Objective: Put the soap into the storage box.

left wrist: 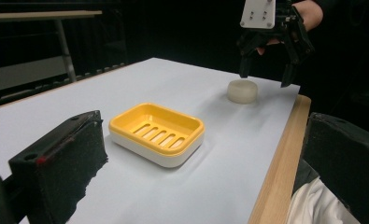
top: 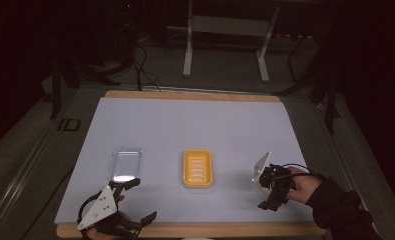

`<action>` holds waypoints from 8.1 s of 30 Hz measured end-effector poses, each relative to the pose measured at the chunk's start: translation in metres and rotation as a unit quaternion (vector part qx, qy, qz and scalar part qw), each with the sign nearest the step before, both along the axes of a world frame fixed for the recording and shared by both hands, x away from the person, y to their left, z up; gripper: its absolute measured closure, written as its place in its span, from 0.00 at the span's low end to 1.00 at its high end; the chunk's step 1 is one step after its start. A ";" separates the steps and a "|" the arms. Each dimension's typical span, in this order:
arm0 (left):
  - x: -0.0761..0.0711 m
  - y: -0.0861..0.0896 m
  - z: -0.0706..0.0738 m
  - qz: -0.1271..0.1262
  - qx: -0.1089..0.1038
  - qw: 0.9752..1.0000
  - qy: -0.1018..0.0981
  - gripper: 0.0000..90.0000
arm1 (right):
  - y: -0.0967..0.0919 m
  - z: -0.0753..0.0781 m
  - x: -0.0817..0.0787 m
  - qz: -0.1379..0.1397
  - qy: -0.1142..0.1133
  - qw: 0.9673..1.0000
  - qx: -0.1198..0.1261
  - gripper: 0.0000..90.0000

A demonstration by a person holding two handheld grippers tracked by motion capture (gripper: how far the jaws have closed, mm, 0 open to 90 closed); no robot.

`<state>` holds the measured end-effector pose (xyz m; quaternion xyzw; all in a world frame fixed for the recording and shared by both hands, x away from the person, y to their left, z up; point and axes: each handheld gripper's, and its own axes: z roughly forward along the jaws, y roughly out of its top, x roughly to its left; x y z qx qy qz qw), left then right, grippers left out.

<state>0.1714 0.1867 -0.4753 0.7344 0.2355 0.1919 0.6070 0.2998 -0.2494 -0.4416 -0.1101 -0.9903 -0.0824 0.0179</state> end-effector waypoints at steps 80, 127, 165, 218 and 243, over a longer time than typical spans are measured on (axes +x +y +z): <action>0.002 -0.004 -0.003 -0.019 0.010 1.000 0.015 0.00 | -0.061 -0.061 0.035 -0.068 -0.047 0.995 0.047 0.27; 0.002 -0.004 -0.003 -0.024 0.012 1.000 0.016 0.00 | -0.020 0.024 0.062 -0.018 -0.067 0.996 0.051 0.28; 0.001 -0.004 -0.003 -0.028 0.012 0.999 0.018 0.00 | 0.085 0.033 0.076 0.101 -0.075 0.990 0.065 0.28; 0.001 -0.004 -0.003 -0.038 0.013 0.999 0.023 0.00 | 0.157 -0.042 0.094 0.103 -0.043 0.987 0.115 0.28; 0.001 -0.005 -0.004 -0.041 0.014 0.999 0.024 0.00 | 0.147 -0.017 0.096 0.057 -0.048 0.988 0.136 0.21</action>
